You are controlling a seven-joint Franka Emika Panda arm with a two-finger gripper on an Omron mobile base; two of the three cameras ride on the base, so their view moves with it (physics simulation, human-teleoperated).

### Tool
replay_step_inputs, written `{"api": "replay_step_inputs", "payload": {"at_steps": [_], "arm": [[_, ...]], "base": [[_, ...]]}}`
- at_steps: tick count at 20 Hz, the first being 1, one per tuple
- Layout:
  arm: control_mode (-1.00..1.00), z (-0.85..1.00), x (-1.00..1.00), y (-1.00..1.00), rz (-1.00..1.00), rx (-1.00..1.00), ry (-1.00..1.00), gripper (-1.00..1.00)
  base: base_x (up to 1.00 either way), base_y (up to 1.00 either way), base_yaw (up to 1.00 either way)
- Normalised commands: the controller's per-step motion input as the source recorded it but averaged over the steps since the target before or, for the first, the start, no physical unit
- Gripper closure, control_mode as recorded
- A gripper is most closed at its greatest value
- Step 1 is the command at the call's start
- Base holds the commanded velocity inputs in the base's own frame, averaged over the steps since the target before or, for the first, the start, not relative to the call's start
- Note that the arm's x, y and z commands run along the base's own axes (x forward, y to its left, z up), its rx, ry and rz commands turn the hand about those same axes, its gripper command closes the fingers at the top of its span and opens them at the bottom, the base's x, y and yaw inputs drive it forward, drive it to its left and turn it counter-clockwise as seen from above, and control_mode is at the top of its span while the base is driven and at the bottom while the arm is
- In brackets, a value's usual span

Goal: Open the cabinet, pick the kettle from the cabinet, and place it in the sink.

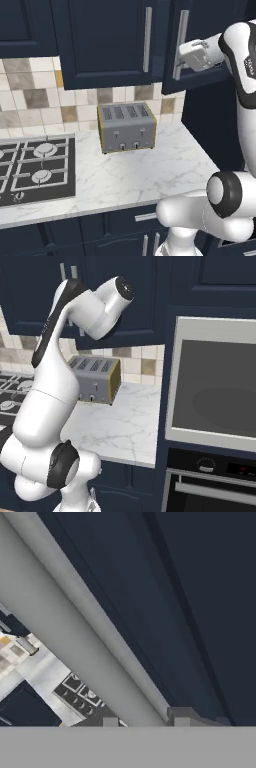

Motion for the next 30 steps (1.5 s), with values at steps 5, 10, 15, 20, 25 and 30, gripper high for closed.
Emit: {"api": "replay_step_inputs", "payload": {"at_steps": [5,10,15,20,25,30], "arm": [[-1.00,-0.01,-0.53,0.10,0.00,0.00,0.04,1.00],[-1.00,-0.34,-0.63,0.18,-0.01,0.00,-0.14,1.00],[-1.00,-0.36,-0.57,0.18,-0.04,0.00,-0.25,1.00],[-1.00,-0.10,-0.48,-0.14,-0.10,0.05,-0.06,1.00],[-1.00,0.00,-0.45,-0.29,-0.10,0.11,0.03,1.00],[-1.00,0.01,-0.40,-0.15,-0.06,0.09,0.05,1.00]], "base": [[0.00,0.00,0.00],[0.00,0.00,0.00],[0.00,0.00,0.00],[0.00,0.00,0.00],[0.00,0.00,0.00],[0.00,0.00,0.00]]}}
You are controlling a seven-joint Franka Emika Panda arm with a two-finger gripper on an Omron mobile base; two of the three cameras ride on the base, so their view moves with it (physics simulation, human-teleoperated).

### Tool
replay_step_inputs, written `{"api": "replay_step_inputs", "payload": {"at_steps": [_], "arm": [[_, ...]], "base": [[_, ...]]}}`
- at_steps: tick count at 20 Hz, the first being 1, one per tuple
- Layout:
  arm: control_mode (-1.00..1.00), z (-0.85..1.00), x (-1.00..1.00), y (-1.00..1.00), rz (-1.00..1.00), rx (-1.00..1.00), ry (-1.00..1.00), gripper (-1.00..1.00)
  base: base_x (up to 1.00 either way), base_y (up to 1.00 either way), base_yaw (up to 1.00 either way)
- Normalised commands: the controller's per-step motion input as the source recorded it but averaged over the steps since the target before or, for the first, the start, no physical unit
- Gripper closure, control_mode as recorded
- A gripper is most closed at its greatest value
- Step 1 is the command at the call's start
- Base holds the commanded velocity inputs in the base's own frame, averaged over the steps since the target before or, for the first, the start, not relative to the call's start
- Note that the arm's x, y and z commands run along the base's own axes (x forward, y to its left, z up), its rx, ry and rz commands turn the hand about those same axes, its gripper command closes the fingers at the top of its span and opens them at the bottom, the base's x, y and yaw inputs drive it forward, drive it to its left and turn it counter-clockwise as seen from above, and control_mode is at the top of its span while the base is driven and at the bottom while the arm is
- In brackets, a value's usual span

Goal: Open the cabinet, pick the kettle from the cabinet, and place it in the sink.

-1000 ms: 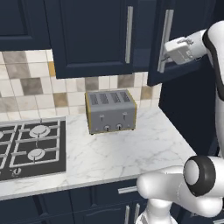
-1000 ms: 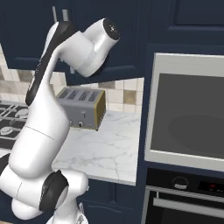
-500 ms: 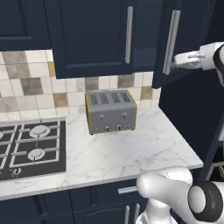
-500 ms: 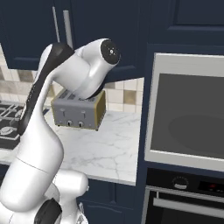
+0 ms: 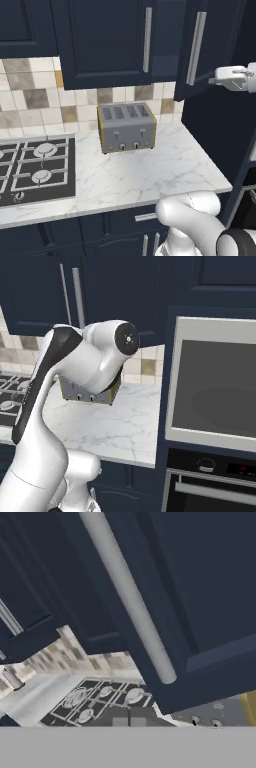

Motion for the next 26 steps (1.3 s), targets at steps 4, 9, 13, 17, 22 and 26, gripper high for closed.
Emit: {"api": "replay_step_inputs", "payload": {"at_steps": [4,9,13,17,22,26], "arm": [[-1.00,0.02,-0.35,0.25,-0.10,0.03,0.06,1.00],[-1.00,0.00,-0.21,0.52,-0.14,0.00,0.05,-1.00],[-1.00,0.00,-0.08,0.56,-0.18,0.00,0.05,-1.00],[-1.00,0.00,0.07,0.53,-0.21,0.04,0.15,-1.00],[-1.00,-0.01,0.21,0.49,-0.24,0.07,0.08,-1.00],[-1.00,-0.03,0.38,0.36,-0.30,0.12,0.01,-1.00]], "base": [[0.00,0.00,0.00],[0.00,0.00,0.00],[0.00,0.00,0.00],[0.00,0.00,0.00],[0.00,0.00,0.00],[0.00,0.00,0.00]]}}
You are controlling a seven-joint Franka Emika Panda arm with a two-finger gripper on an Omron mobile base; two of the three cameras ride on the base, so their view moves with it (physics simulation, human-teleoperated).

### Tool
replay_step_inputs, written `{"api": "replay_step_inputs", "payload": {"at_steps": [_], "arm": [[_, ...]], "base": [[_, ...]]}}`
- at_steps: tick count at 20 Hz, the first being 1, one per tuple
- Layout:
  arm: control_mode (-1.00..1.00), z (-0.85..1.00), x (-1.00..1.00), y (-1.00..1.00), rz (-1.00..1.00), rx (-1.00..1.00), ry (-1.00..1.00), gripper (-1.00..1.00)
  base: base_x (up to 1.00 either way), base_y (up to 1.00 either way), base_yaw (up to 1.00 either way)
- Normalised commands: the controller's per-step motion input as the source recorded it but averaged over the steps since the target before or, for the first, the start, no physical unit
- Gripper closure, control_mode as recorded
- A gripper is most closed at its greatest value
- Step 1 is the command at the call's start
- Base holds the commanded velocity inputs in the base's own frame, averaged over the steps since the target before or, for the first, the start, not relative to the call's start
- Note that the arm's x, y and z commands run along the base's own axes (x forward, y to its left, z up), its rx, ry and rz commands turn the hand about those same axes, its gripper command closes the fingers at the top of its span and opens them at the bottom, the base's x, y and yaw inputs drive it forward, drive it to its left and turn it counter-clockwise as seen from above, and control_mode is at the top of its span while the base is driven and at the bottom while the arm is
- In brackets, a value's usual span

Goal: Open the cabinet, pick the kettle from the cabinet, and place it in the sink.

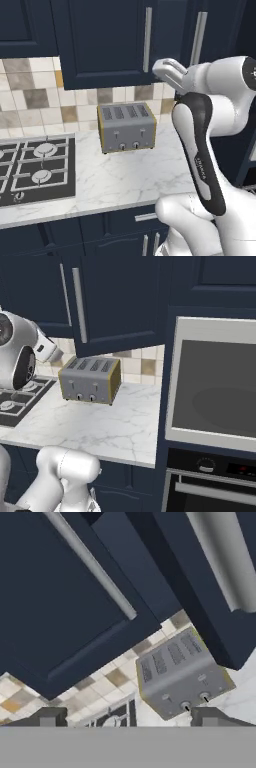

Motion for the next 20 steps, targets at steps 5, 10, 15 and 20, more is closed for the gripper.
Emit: {"api": "replay_step_inputs", "payload": {"at_steps": [5,10,15,20], "arm": [[-1.00,-0.07,0.44,0.27,-0.33,0.19,-0.04,-1.00],[-1.00,-0.12,0.49,0.21,-0.37,0.23,-0.02,-1.00],[-1.00,-0.18,0.45,0.13,-0.24,0.24,-0.08,-1.00],[-1.00,-0.08,0.38,0.02,-0.27,0.09,-0.16,-1.00]], "base": [[0.00,0.00,0.00],[0.00,0.00,0.00],[0.00,0.00,0.00],[0.00,0.00,0.00]]}}
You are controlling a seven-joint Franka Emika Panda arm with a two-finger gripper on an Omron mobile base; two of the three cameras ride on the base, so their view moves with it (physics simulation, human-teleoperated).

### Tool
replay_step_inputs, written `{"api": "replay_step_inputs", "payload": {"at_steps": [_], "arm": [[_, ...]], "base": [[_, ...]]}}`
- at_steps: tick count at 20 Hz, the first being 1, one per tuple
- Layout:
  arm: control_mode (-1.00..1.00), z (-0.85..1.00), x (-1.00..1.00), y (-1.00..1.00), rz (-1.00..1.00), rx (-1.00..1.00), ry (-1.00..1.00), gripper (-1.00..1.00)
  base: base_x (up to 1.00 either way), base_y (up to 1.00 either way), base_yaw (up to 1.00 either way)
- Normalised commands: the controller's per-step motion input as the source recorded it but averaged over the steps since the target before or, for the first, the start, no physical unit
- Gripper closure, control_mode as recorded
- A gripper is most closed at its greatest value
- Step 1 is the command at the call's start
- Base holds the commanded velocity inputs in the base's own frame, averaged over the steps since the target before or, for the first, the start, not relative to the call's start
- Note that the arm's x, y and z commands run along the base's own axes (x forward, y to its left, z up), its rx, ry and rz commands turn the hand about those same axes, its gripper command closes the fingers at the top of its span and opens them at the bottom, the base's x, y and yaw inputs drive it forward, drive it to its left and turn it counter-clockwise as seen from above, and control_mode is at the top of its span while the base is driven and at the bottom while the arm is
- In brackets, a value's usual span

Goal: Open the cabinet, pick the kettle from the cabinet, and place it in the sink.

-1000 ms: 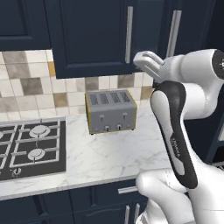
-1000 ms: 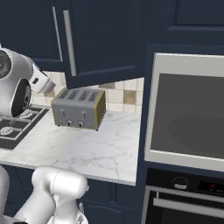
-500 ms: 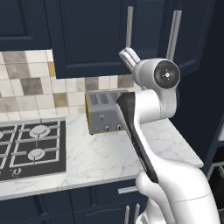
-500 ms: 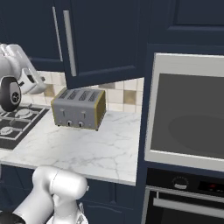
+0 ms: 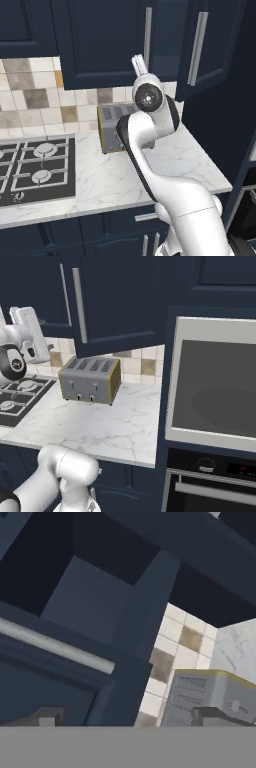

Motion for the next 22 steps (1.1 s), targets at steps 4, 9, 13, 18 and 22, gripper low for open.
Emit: {"api": "replay_step_inputs", "payload": {"at_steps": [4,9,13,18,22], "arm": [[-1.00,0.01,0.22,0.00,-0.25,0.14,-0.08,-1.00],[-1.00,0.04,0.15,0.00,-0.19,0.21,-0.01,-1.00],[-1.00,0.07,0.22,0.00,-0.15,0.22,0.00,-1.00],[-1.00,0.14,0.17,-0.07,-0.14,0.18,-0.01,-1.00],[-1.00,0.02,0.03,-0.23,-0.23,0.11,0.00,-1.00]], "base": [[0.00,0.00,0.00],[0.00,0.00,0.00],[0.00,0.00,0.00],[0.00,0.00,0.00],[0.00,0.00,0.00]]}}
